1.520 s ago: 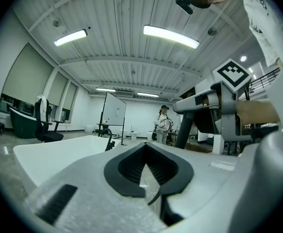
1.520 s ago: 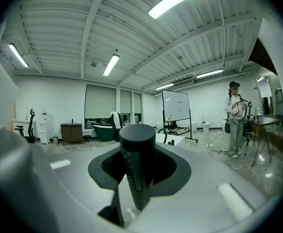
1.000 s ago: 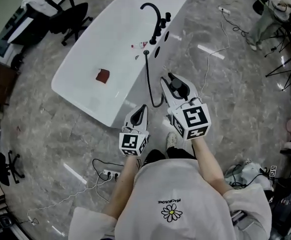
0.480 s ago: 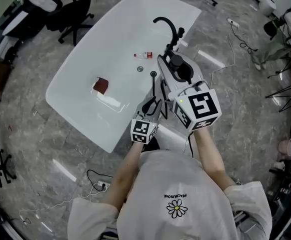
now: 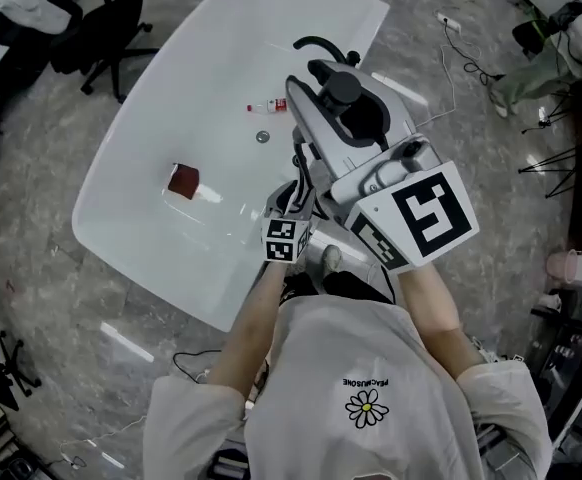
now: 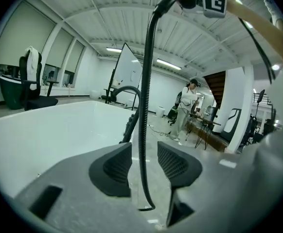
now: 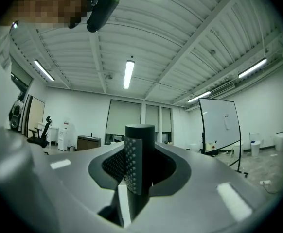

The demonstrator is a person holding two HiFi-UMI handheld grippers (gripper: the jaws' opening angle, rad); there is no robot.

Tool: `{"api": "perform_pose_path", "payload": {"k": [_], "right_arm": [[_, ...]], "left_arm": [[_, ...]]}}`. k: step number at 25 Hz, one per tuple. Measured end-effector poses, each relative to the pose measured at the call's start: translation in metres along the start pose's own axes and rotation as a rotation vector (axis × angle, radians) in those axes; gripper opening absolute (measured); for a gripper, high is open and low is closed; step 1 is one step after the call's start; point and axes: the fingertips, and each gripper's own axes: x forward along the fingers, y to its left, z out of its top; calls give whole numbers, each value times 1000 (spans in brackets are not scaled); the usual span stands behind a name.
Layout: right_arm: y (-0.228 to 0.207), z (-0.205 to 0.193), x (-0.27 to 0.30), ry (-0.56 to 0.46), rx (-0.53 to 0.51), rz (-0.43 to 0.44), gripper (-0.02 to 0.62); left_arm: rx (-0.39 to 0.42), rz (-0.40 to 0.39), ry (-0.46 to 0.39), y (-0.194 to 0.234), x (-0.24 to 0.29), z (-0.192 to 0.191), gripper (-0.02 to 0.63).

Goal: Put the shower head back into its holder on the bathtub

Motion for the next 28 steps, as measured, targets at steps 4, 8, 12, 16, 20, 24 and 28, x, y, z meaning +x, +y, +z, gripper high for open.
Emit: {"api": "perform_pose_path", "payload": {"k": [4,8,12,16,20,24,28], "right_arm": [[-7,10,-7,3,25,25,107],[-17,17,-18,-9,26,29,107],[-27,20,-31,-15,38,5,107],[-42,22,-51,-16,34,-16,107],[-53,21,-67,-16,58,-21,106],[-58,25,-74,-32,72,-26,107],[-54,31,-77,-46,72,3,107]], "left_arm": [[-54,31,44,4,26,-10,175],[-27,-23,106,-11,50,-20,174],[-19,-48,153,-25,62,-38,172],[14,-34,181,-35,77,-44,141],[16,1,205,-35,86,-45,57],[20,-2,188,-36,90,-42,60],[2,21,204,-38,95,-53,100]]}}
